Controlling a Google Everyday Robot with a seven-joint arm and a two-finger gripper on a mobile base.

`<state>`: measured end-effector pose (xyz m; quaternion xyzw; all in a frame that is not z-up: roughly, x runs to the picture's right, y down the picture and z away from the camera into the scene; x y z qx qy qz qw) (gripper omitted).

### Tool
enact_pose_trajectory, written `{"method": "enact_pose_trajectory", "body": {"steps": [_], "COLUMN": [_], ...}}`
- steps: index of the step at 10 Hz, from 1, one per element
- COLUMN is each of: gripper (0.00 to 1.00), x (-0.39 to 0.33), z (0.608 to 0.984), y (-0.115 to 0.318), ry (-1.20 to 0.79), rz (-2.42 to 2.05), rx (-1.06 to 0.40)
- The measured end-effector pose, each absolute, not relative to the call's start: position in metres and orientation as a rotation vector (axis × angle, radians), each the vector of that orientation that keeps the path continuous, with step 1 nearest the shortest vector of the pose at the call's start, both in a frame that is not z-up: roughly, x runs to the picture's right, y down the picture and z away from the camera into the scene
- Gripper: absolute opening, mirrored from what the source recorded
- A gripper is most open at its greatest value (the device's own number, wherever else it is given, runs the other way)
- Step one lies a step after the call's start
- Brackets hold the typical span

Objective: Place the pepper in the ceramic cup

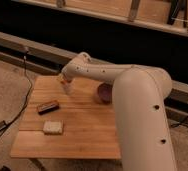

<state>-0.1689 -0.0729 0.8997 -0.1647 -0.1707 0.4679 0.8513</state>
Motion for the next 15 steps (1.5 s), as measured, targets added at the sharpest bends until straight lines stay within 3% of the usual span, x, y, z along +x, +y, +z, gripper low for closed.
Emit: {"method": "enact_pose_trajectory", "body": {"steps": [5, 11, 15], "gripper": [0.8, 0.8, 0.8], "x": [-0.164, -0.14, -0.128], "z": [0.881, 0.827, 0.818], "y": [-0.084, -0.076, -0.078], "ry": [-0.334, -0.094, -0.012], "rz": [0.976, 0.96, 0.982], "rx": [-0.344, -0.484, -0.49]}}
